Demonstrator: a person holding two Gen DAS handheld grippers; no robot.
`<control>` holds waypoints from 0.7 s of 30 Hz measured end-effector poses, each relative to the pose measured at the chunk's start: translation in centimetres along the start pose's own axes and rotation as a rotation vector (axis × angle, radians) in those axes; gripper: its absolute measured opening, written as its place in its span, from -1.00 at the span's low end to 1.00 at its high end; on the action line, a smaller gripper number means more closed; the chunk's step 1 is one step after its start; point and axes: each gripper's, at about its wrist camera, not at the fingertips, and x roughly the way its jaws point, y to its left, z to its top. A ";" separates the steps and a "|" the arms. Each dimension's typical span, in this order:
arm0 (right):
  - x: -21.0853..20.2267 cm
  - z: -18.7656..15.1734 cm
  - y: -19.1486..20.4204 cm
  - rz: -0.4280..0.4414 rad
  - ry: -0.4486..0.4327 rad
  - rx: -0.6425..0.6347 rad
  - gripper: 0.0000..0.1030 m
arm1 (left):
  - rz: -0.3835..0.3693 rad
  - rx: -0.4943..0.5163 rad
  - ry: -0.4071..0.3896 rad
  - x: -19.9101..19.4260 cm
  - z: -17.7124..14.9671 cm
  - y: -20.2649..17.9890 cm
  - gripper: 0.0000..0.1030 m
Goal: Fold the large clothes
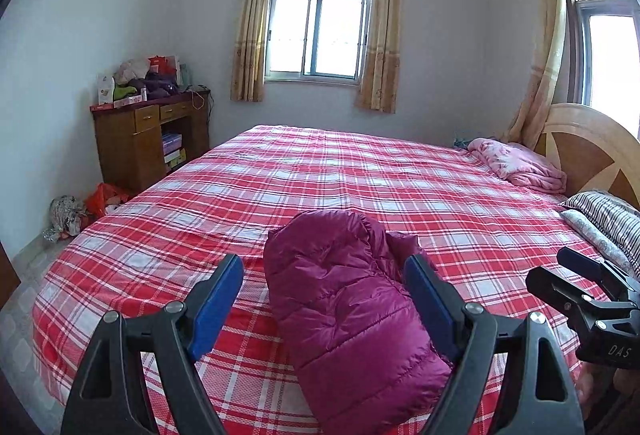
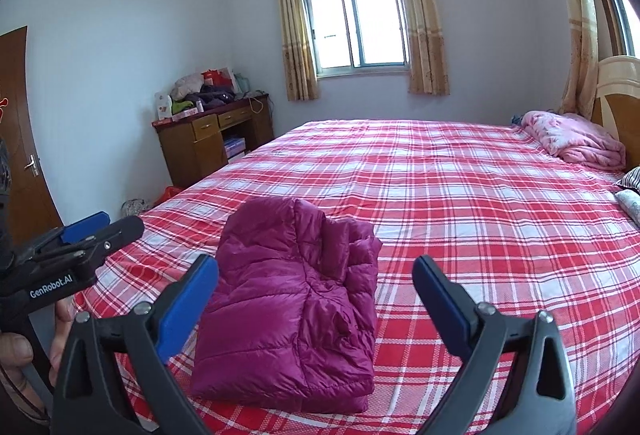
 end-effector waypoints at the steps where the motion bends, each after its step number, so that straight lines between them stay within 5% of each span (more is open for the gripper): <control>1: 0.0 0.0 0.0 0.000 0.001 -0.001 0.94 | 0.002 -0.001 -0.002 0.0 0.0 0.0 0.62; 21: -0.1 -0.3 0.3 0.004 0.002 0.001 0.94 | 0.022 -0.017 0.001 0.3 -0.3 0.3 0.62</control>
